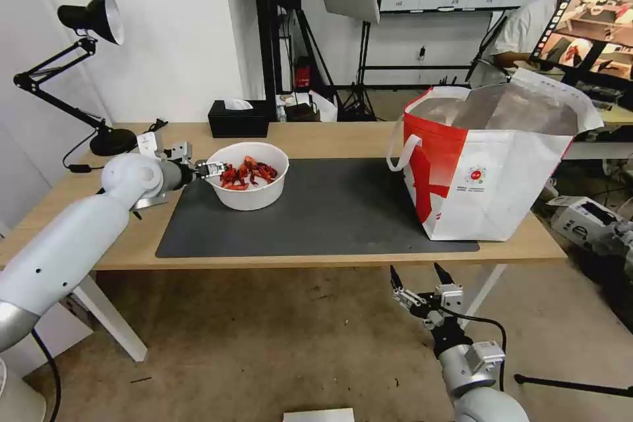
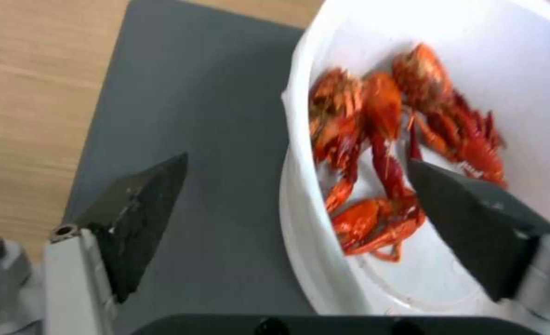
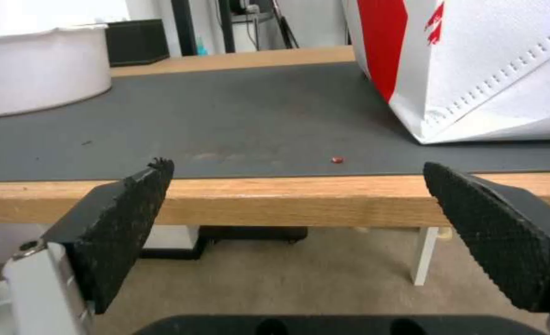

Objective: Pick up the trash from the table and place it into the takeout bag.

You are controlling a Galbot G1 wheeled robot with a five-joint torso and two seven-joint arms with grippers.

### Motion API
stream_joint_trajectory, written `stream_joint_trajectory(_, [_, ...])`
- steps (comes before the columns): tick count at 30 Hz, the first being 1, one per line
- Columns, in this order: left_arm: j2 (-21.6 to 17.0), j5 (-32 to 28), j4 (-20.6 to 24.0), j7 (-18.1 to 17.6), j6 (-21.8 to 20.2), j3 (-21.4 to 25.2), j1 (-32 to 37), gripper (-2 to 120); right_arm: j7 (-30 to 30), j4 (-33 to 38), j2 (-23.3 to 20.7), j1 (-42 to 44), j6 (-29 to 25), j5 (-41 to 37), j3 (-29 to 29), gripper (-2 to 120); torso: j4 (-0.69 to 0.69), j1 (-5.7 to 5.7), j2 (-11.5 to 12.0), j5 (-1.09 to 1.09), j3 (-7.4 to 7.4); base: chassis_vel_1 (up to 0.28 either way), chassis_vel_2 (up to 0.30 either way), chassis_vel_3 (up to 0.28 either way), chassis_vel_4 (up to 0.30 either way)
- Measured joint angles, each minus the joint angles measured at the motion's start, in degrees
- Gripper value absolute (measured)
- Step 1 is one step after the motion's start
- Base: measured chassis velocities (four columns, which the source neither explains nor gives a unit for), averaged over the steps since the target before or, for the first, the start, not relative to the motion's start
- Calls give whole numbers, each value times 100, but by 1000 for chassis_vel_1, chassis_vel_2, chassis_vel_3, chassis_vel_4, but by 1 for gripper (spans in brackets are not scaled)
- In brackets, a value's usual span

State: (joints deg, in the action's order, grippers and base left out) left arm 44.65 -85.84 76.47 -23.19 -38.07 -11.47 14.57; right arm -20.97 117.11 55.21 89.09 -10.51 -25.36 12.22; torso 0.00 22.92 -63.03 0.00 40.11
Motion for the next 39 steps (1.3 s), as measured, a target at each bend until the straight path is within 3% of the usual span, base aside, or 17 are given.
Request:
stream_joint_trajectory(7, [88,-1,-42,-162,-162,-74,-34,70,0,0,0,0,0,0,0,100,0,0,0,0,0,0,0,0,0])
stream_joint_trajectory(10, [89,-5,-82,-183,-236,-166,-90,56,0,0,0,0,0,0,0,100,0,-1,0,2,-1,0,0,0,0])
stream_joint_trajectory(22, [131,-87,-137,-250,-225,-207,-157,16,0,0,0,0,0,0,0,100,0,-1,0,0,0,0,0,0,0])
stream_joint_trajectory(25, [144,-161,-74,-255,-184,-193,-168,2,0,0,0,0,0,0,0,100,-1,0,0,-3,1,0,0,0,0])
stream_joint_trajectory(35, [96,-163,161,-361,246,-120,-149,0,0,0,0,0,0,0,0,100,0,0,0,0,1,0,0,0,0])
stream_joint_trajectory(38, [54,197,404,-417,772,-81,-102,0,0,0,0,0,0,0,0,100,-1,0,0,0,1,0,0,0,0])
stream_joint_trajectory(39, [54,197,404,-417,772,-81,-102,0,0,0,0,0,0,0,0,100,-1,0,0,0,1,0,0,0,0])
